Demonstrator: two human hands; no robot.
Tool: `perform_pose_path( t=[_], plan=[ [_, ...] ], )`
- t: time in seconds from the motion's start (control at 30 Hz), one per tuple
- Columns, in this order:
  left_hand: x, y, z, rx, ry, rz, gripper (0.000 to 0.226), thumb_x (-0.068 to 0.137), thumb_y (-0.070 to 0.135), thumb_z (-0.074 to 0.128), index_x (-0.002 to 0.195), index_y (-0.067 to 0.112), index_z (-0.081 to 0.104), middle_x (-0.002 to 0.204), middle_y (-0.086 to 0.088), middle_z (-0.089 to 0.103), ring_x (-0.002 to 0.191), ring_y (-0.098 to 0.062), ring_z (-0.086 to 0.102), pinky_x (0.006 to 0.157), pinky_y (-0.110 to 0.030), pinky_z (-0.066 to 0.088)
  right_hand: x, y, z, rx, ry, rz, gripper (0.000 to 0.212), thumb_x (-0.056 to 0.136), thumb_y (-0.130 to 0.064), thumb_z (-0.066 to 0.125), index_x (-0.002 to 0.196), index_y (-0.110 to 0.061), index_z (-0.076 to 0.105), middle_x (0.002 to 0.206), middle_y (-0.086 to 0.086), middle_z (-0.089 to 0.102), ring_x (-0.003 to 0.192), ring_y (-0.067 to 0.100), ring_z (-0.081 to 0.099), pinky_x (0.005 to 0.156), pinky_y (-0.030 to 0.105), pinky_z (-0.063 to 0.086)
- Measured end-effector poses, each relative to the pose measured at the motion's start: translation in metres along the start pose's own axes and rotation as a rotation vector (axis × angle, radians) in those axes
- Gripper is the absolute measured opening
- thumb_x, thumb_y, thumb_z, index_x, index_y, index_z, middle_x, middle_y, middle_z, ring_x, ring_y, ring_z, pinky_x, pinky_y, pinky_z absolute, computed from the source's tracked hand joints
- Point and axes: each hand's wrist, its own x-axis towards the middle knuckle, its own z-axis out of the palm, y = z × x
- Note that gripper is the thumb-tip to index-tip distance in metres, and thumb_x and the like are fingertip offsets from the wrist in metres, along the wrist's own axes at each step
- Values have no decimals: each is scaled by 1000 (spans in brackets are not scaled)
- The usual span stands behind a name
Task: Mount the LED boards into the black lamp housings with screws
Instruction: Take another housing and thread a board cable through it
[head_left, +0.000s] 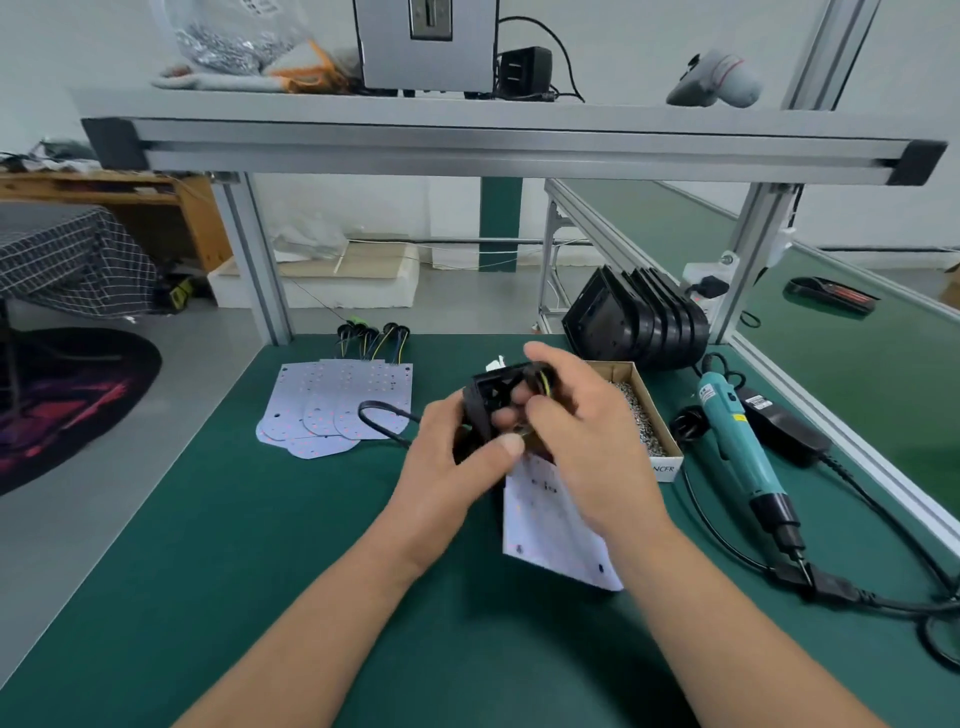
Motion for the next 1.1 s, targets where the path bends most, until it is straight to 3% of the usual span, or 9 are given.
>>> perform_pose_path(
  t=[0.07,0.13,0.23,0.33,0.47,0.67,0.8,0.9,1.1],
  plan=[
    [-1,-5,-8,-70,105,-112,57,85,53,67,137,31,66,109,2,66,89,-13,64,82,-32,50,5,-1,-5,325,-16,117,53,99,13,44,132,-20,70,92,-1,75,77,20,74,74,33,60],
    [1,-10,-9,-40,206,-128,45,95,47,64,137,34,67,94,5,56,71,-10,58,77,-31,50,6,-3,-6,480,-19,166,51,99,16,42,129,-14,70,92,8,72,68,20,67,67,31,58],
    [6,-8,-5,-46,258,-43,33,108,21,59,133,37,71,91,2,56,67,-7,57,68,-23,54,4,-5,-3,461,-62,121,30,105,6,47,127,-7,62,89,10,71,68,18,68,62,29,58],
    [6,-9,-7,-120,249,-21,37,101,29,61,136,38,69,90,2,60,67,-9,56,67,-26,58,-1,-7,-1,311,-68,46,19,107,-4,52,124,-9,61,90,17,75,74,19,70,65,34,60],
    [3,-8,-4,-287,119,-66,44,93,40,62,134,31,71,94,-6,59,75,-16,50,73,-47,63,-3,-8,3,280,-22,8,18,107,-7,54,118,-13,66,103,28,72,77,31,63,71,48,56],
    [2,-8,-7,-414,25,-122,46,93,40,68,131,15,66,129,-31,62,110,-40,61,80,-51,61,-5,-10,7,307,-48,-53,22,104,-22,57,121,-24,70,109,24,73,89,43,65,85,74,56],
    [1,-5,-9,-478,-22,-99,79,85,58,81,136,3,57,136,-23,64,126,-36,62,88,-57,59,-5,-11,8,206,-72,-119,15,105,-25,63,117,-25,72,101,22,76,86,48,69,82,65,60],
    [0,0,-6,-477,-36,-112,96,78,67,82,142,1,53,133,-22,65,122,-37,64,87,-59,59,-5,-12,8,157,-71,-116,12,105,-17,65,111,-23,74,92,14,78,72,20,68,66,38,60],
    [-2,4,-5,-502,-12,-173,99,78,65,83,140,-4,51,133,-30,64,117,-40,62,101,-71,49,-5,-15,6,184,-66,-124,17,100,-8,69,110,-21,74,99,9,78,87,19,71,85,53,61]
  ],
)
